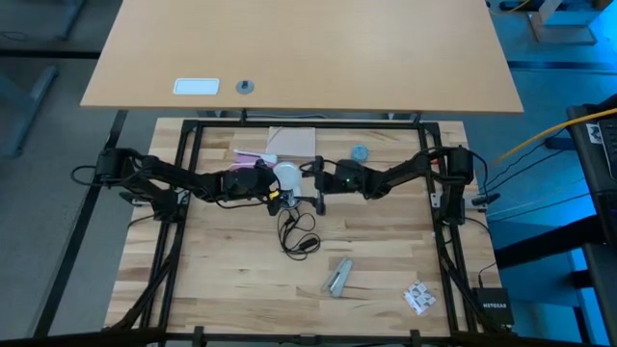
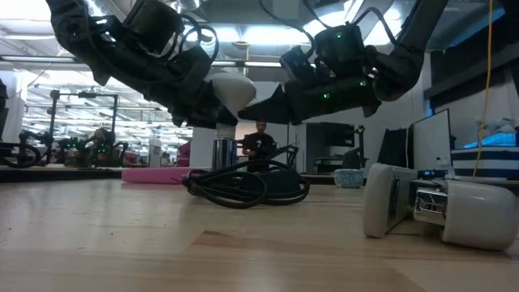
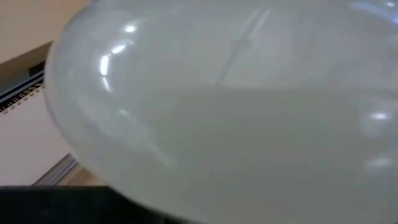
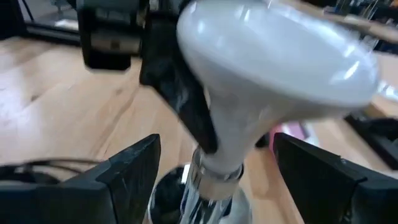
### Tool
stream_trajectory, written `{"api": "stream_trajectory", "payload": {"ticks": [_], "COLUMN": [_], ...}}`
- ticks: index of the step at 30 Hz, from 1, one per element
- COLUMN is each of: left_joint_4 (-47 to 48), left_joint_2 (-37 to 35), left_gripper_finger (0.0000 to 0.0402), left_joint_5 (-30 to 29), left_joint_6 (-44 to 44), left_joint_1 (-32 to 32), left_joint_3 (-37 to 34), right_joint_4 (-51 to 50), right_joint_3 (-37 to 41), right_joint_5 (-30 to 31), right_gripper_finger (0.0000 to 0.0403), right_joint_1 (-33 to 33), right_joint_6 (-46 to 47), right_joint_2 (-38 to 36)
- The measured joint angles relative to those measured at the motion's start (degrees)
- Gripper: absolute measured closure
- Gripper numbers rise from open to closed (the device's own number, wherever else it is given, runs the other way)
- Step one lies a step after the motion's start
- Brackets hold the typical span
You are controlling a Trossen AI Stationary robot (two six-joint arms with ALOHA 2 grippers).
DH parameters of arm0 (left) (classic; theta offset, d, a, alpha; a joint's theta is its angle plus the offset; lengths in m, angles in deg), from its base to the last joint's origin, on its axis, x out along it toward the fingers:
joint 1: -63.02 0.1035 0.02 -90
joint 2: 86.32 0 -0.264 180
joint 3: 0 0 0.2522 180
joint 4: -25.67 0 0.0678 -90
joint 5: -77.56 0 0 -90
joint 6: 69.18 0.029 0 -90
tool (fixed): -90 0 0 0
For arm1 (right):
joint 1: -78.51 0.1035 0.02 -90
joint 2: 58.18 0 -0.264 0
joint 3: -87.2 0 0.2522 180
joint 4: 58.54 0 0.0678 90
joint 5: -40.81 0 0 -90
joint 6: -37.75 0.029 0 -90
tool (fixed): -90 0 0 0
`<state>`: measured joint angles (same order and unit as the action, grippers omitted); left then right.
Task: Screw lightbulb
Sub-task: Insert light bulb into the lamp
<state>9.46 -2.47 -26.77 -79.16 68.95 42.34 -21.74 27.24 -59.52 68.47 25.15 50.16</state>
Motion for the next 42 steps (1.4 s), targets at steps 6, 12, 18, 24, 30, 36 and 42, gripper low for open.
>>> {"api": "stream_trajectory", "payload": {"ticks": [6, 12, 18, 24, 30, 36, 42], "left_joint_4": [0.3, 0.4, 0.5, 2.1, 1.8, 1.5, 1.3], "left_joint_2": [0.0, 0.0, 0.0, 0.4, 0.3, 0.2, 0.2], "left_gripper_finger": [0.0233, 0.0233, 0.0233, 0.0233, 0.0233, 0.0233, 0.0233], "left_joint_5": [0.0, 0.0, 0.0, 0.1, 0.1, 0.0, 0.0], "left_joint_6": [0.3, 0.4, 0.4, 0.4, 1.1, 1.4, 1.3], "left_joint_1": [0.0, 0.0, 0.0, 0.0, 0.0, 0.0, 0.0], "left_joint_3": [0.0, 0.0, -0.1, -0.4, -0.4, -0.4, -0.4], "right_joint_4": [-6.5, -8.7, -8.7, -9.0, -12.6, -13.1, -13.1], "right_joint_3": [0.0, 0.0, 0.1, 0.1, 0.1, 0.1, 0.1], "right_joint_5": [0.9, 6.5, 15.1, 24.5, 28.6, 31.0, 33.0], "right_gripper_finger": [0.0086, 0.0086, 0.0086, 0.0086, 0.0086, 0.0086, 0.0086], "right_joint_1": [0.4, 2.8, 5.8, 8.4, 10.9, 12.9, 12.6], "right_joint_6": [0.2, 0.3, 2.0, 9.2, 15.7, 15.7, 14.8], "right_joint_2": [0.0, 0.0, 0.0, 0.0, 0.0, 0.0, 0.0]}}
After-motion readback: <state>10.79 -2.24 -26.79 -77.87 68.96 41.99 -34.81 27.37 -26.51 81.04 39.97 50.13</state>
